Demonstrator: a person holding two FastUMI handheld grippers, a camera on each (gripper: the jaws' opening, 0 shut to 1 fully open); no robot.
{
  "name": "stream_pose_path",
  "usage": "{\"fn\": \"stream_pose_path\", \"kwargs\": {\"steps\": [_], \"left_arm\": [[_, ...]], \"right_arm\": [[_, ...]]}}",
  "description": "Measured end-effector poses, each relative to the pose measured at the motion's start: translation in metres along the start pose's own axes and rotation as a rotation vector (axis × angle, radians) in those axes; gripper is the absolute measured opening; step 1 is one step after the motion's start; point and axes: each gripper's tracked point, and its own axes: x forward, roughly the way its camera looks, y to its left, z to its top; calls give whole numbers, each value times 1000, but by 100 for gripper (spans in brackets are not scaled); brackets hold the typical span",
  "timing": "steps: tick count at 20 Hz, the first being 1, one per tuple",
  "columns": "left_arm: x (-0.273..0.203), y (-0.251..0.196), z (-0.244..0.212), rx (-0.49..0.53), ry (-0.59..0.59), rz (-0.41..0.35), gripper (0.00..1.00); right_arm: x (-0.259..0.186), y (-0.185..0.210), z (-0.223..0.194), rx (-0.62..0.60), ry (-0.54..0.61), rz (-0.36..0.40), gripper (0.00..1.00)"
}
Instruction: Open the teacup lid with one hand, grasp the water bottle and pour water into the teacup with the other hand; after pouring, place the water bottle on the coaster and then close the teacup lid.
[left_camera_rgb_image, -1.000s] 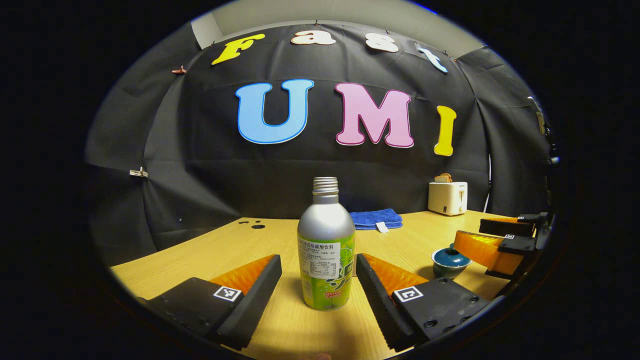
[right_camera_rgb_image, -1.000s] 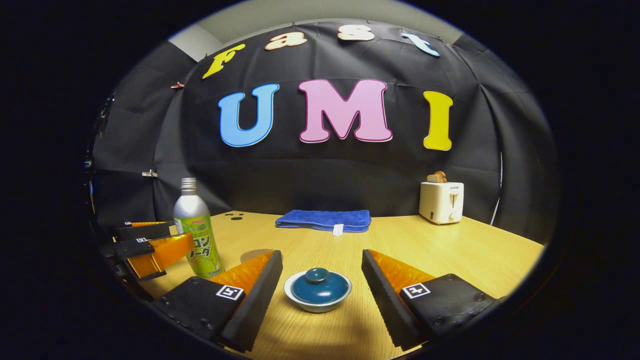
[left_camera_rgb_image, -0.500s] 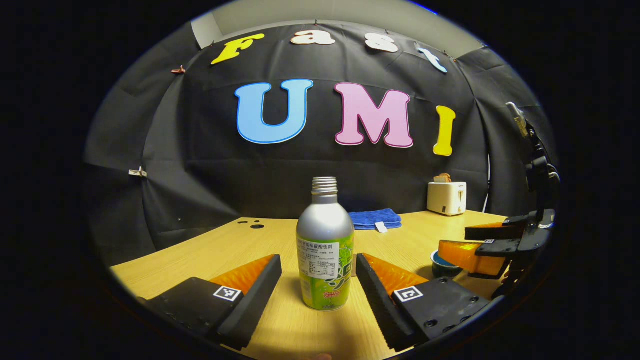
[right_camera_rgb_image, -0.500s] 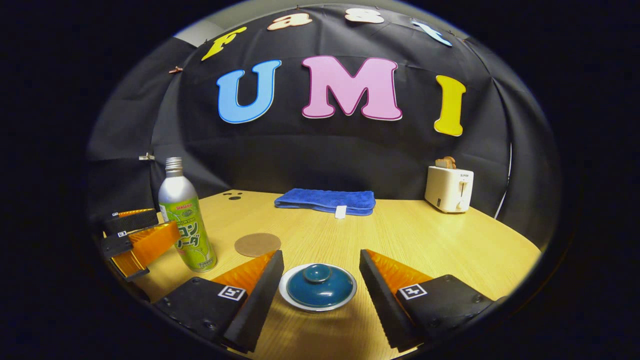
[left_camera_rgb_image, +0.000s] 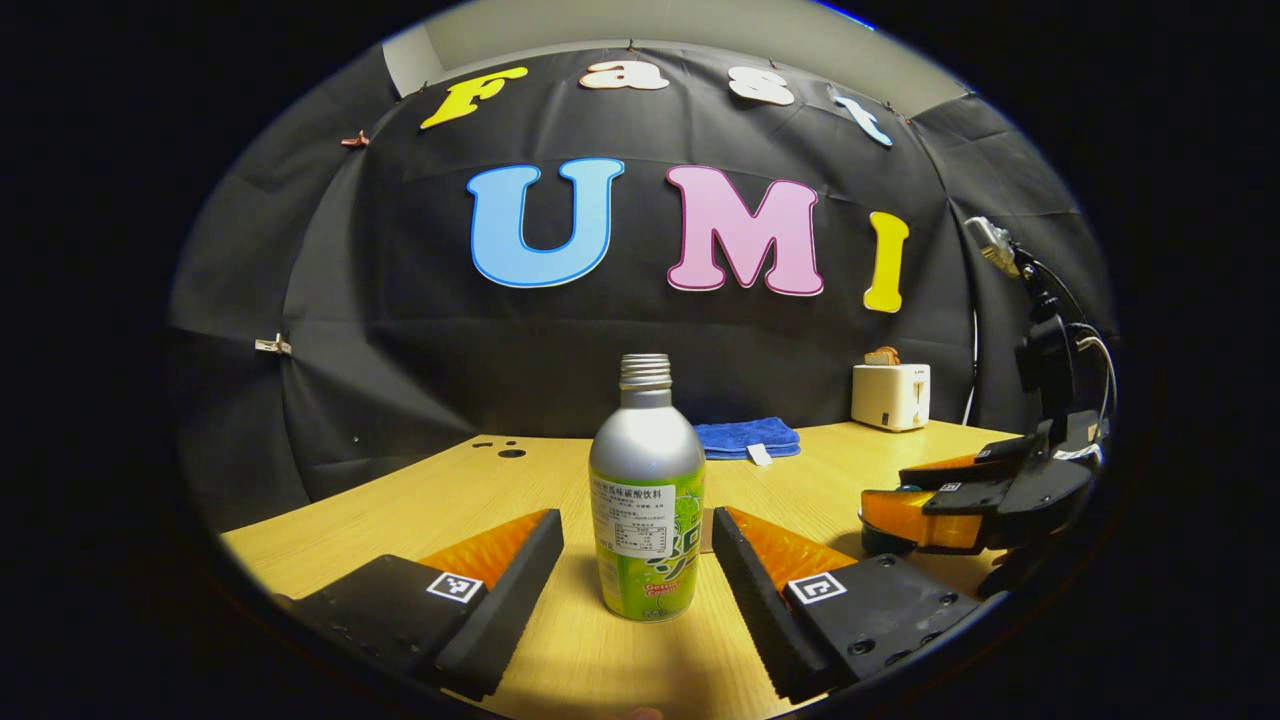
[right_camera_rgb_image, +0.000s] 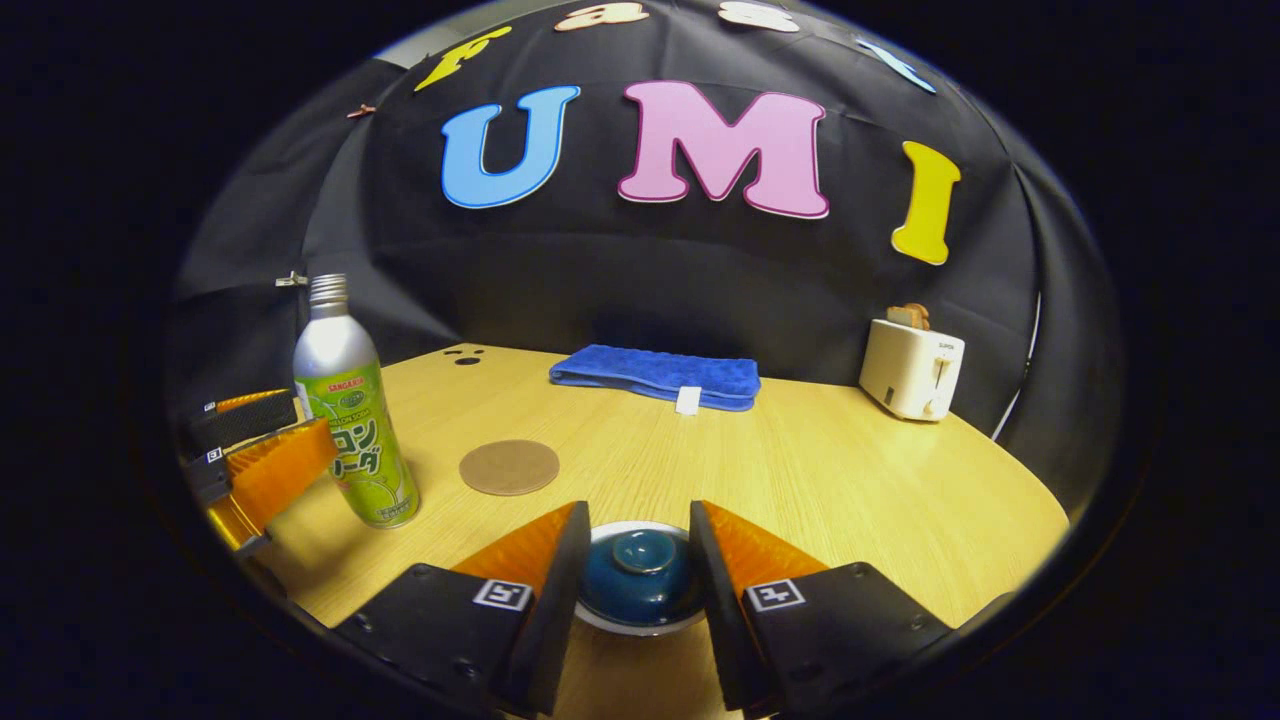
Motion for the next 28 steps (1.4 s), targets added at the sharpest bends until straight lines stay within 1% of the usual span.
{"fn": "stream_pose_path", "kwargs": {"steps": [1,2,3,5,6,8,9,12,13,14,16,18,19,21,25,28], "left_arm": [[0,0,-1,0,0,0,95],[0,0,0,0,0,0,95],[0,0,-1,0,0,0,95],[0,0,-1,-1,0,0,95],[0,0,0,-1,0,0,95],[0,-1,0,0,0,0,95],[0,0,-1,0,0,1,95],[0,-1,0,0,0,1,95],[0,-1,0,0,0,0,95],[0,-1,0,-1,0,0,95],[0,-3,0,0,-2,-10,95],[5,-5,1,0,-2,-21,95],[8,-5,0,-1,-1,-21,95],[14,-7,0,-1,-1,-23,95],[29,-10,0,0,-3,-33,95],[44,-5,0,0,-4,-13,95]], "right_arm": [[-2,1,0,-1,1,2,59],[-2,1,0,1,-1,5,59],[-3,1,0,5,-3,8,56],[-6,-3,3,15,-19,3,48],[-6,-3,4,20,-20,9,31],[-5,-1,2,34,-21,29,33],[-6,-1,3,46,-26,42,31],[-13,-5,11,82,-74,46,29],[-17,-5,15,78,-105,43,24],[-21,-6,19,71,-135,33,28],[-30,-9,28,63,-202,21,28],[-35,-15,33,86,-254,5,28],[-33,-20,32,85,-252,-18,29],[-33,-23,30,92,-251,-29,28],[-35,-41,30,92,-253,-51,28],[-36,-63,28,98,-251,-91,28]]}}
